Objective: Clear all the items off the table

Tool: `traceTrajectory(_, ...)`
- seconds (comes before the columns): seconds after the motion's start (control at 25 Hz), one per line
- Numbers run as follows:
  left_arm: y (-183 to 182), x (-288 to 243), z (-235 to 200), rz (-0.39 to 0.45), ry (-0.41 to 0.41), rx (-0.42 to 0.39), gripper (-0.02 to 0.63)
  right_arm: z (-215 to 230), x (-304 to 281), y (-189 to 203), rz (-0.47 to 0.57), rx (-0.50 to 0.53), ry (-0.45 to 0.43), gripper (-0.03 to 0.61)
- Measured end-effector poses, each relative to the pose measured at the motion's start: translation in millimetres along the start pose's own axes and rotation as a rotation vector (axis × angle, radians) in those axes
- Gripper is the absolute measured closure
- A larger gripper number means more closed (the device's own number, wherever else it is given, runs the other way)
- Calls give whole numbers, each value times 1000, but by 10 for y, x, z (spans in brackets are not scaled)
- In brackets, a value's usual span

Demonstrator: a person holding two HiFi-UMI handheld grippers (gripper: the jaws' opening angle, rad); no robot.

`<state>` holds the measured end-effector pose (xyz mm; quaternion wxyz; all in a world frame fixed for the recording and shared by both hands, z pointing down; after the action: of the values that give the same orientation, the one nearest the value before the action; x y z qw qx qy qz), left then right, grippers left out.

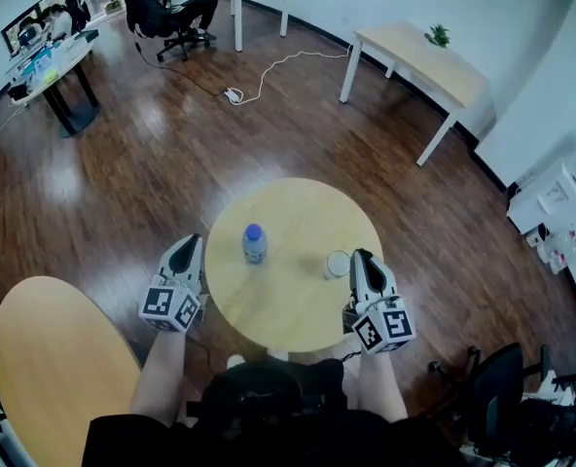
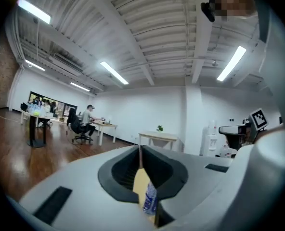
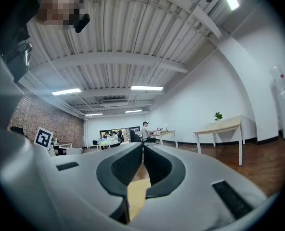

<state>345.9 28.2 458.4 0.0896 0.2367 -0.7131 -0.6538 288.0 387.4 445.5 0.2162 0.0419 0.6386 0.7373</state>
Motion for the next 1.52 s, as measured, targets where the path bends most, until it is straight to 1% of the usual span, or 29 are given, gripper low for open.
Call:
traceTrajectory(0.04,-47,45,-77,0,-26,8,597,-51,-21,-51,17,7,-3,564)
traceTrajectory(0.08,-84,91,-139,4,-35,22,597,-98,-42,-88,30,13,-4,563)
traceTrajectory(0.2,-163,238,-192,32,6,59,597,-195,-85,-144,58,11,-8,566)
traceTrajectory(0.32,-260,332,-137,40,45,35,597,-284,-146,-212,77,6,-15,575)
traceTrajectory(0.44,-309,378,-128,40,62,-4,597,-399,-245,-268,83,13,-31,575)
traceTrajectory(0.56,-268,415,-234,45,50,-9,597,-502,-379,-256,75,25,-48,577)
traceTrajectory(0.76,-272,556,-388,59,8,9,597,-570,-473,-295,60,1,-72,577)
traceTrajectory(1.0,-259,716,-544,58,-26,31,597,-743,-548,-252,26,28,-91,577)
traceTrajectory(1.24,-281,703,-543,73,-12,47,597,-733,-572,-272,20,35,-83,577)
traceTrajectory(1.52,-191,694,-486,67,-7,50,597,-711,-516,-147,6,31,-80,577)
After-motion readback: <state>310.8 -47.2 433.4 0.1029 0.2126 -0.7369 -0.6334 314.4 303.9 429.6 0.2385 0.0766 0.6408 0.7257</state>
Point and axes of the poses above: the fingertips, and each gripper's own axes: x backward along the fingers, z to its right, y out of its underside, the point moved 5 cm from there along x, backward along the fingers, and after that the axes turned 14 degrees about -z, right-handed, at the moved point
